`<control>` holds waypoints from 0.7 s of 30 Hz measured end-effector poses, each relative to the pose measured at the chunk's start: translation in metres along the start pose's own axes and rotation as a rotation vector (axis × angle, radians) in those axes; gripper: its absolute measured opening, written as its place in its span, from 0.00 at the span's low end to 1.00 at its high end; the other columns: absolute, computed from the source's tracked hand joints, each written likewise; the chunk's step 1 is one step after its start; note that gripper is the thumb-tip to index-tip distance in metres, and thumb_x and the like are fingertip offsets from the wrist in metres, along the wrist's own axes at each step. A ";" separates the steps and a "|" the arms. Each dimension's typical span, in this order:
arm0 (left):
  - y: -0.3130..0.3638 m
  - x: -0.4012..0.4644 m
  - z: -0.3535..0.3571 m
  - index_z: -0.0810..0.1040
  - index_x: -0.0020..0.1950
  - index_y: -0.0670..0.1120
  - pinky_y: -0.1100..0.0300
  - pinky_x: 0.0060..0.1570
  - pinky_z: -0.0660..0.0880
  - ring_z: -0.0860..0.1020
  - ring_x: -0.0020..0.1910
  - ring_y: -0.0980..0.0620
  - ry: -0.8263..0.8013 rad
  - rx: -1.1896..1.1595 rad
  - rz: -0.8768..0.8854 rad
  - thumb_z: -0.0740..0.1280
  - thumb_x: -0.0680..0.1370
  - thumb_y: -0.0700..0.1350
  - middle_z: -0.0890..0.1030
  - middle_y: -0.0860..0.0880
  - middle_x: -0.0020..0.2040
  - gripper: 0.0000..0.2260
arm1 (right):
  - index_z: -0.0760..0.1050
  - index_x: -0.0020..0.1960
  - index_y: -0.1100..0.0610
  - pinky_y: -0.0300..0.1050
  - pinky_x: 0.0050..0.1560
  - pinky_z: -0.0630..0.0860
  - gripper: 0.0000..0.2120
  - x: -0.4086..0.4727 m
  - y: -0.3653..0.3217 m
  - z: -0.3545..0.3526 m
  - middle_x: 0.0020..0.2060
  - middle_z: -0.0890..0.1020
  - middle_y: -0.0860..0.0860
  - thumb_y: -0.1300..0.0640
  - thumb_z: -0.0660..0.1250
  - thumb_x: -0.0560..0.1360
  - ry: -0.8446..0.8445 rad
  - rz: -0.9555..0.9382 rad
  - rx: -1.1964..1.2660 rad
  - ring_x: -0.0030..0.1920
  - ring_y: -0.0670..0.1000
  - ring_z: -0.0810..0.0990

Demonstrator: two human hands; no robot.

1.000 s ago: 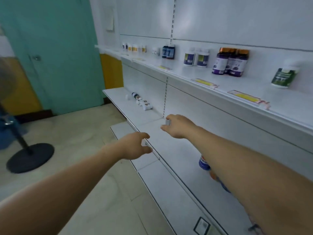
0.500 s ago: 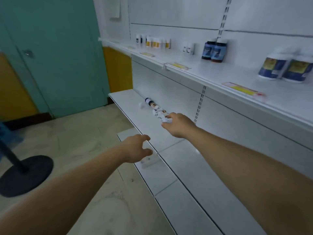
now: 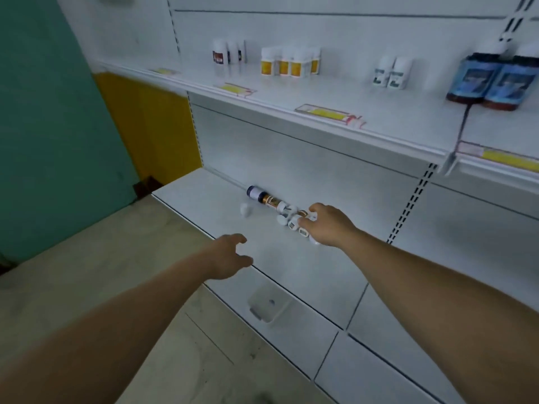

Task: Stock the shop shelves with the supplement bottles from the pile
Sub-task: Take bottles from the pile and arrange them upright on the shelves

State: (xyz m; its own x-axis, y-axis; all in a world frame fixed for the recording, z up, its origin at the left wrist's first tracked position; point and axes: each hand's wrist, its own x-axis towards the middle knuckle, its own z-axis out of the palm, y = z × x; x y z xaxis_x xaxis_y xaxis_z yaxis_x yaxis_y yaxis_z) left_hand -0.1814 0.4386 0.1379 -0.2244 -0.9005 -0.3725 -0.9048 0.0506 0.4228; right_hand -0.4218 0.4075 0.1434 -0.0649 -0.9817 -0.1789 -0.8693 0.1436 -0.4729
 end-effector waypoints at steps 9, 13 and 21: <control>-0.080 0.192 -0.031 0.60 0.75 0.50 0.54 0.68 0.64 0.66 0.70 0.46 -0.089 0.037 0.028 0.65 0.77 0.56 0.61 0.45 0.75 0.29 | 0.72 0.63 0.55 0.51 0.61 0.71 0.33 0.133 -0.004 0.070 0.60 0.78 0.56 0.32 0.58 0.68 -0.027 0.226 0.007 0.60 0.59 0.76; -0.102 0.265 -0.035 0.62 0.73 0.47 0.49 0.62 0.71 0.73 0.62 0.42 -0.104 0.028 0.077 0.69 0.74 0.54 0.68 0.43 0.70 0.31 | 0.72 0.62 0.47 0.54 0.62 0.70 0.41 0.183 0.000 0.112 0.60 0.78 0.50 0.25 0.49 0.58 0.042 0.289 -0.035 0.61 0.57 0.76; -0.128 0.395 0.000 0.50 0.78 0.50 0.50 0.68 0.65 0.63 0.71 0.41 -0.053 0.026 0.267 0.70 0.75 0.48 0.55 0.43 0.76 0.39 | 0.51 0.77 0.50 0.55 0.66 0.68 0.33 0.260 -0.004 0.192 0.74 0.59 0.56 0.46 0.62 0.77 0.045 0.302 -0.178 0.71 0.59 0.61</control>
State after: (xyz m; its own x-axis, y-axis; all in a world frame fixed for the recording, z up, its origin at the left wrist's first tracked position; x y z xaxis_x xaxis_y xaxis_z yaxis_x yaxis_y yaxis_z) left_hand -0.1545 0.0769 -0.0634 -0.4741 -0.8299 -0.2940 -0.8200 0.2945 0.4908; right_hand -0.3413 0.1759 -0.0663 -0.3497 -0.9035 -0.2476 -0.8792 0.4078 -0.2463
